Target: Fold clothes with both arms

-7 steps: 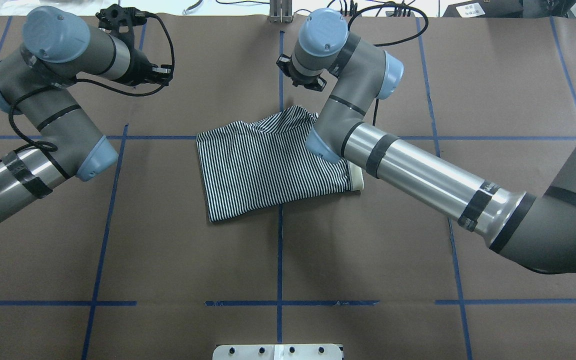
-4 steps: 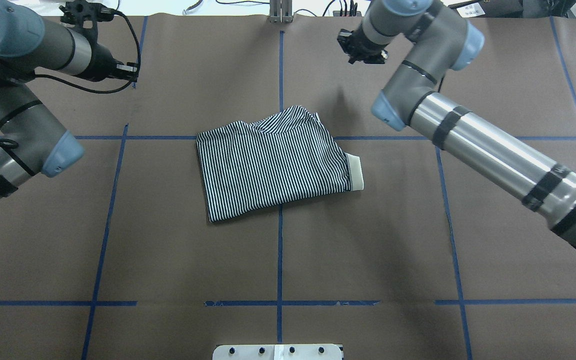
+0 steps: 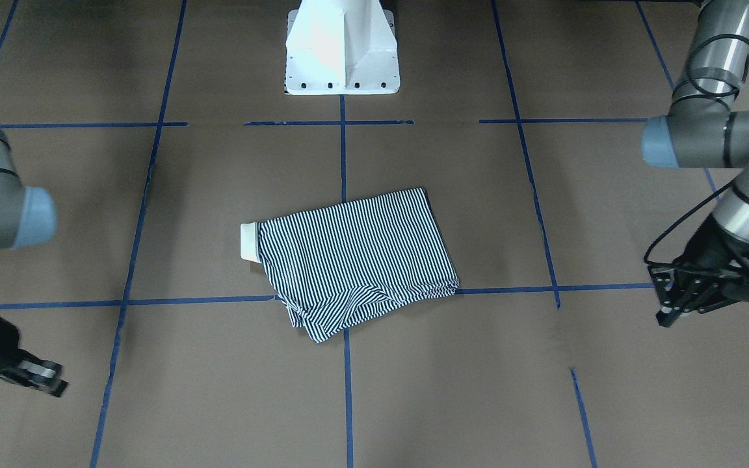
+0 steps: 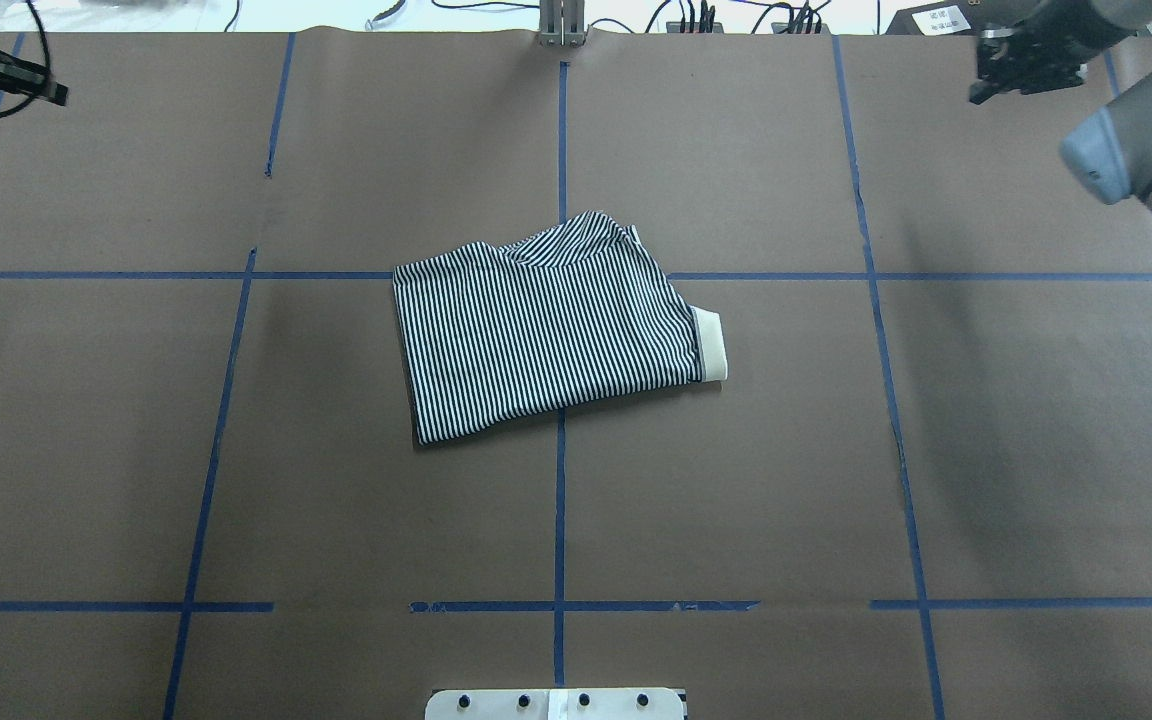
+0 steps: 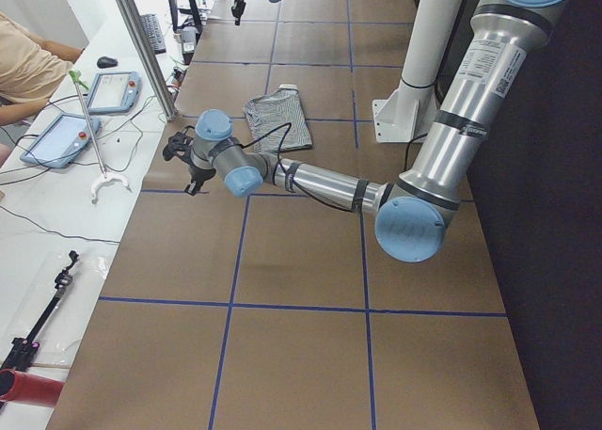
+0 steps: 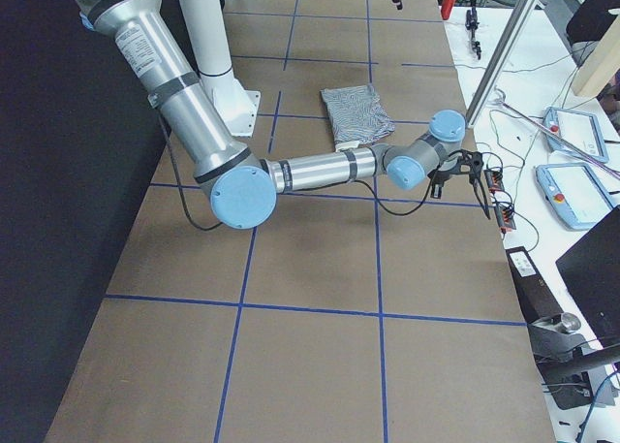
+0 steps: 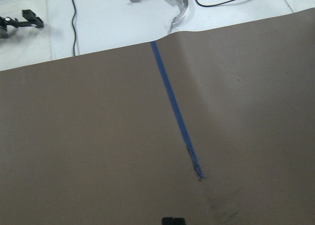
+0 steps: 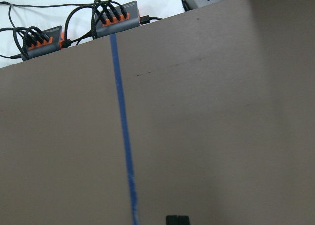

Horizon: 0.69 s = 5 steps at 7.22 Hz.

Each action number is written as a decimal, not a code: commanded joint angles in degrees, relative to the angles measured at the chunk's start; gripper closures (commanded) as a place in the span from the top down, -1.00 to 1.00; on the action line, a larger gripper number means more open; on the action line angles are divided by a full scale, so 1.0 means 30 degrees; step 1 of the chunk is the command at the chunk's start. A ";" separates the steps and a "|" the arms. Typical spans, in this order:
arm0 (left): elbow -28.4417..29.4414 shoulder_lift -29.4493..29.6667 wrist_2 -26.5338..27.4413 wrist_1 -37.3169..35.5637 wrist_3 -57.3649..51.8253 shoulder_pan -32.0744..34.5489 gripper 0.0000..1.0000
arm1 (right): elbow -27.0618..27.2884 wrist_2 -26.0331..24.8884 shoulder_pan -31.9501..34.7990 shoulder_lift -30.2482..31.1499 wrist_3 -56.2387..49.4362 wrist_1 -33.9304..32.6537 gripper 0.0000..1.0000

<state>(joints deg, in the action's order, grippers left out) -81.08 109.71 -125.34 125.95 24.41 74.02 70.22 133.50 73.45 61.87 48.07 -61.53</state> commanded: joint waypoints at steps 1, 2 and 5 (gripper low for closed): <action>-0.0043 -0.0915 -0.2391 -0.2444 -0.5704 0.3817 -0.85 | 0.1963 0.1113 0.3248 0.3970 -0.7144 -0.1752 0.98; -0.0827 -0.1149 -0.2486 -0.4462 -0.7852 0.5166 -0.50 | 0.1966 0.1172 0.4074 0.5145 -0.9265 -0.1757 1.00; -0.6212 -0.2429 -0.2516 -1.4892 -0.8257 0.5209 0.99 | 0.1907 0.0155 0.5835 0.5802 -1.7254 -0.7155 1.00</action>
<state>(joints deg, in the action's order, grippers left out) -93.50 105.25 -132.71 92.16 0.01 89.40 75.95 135.75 88.64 78.90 7.26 -75.20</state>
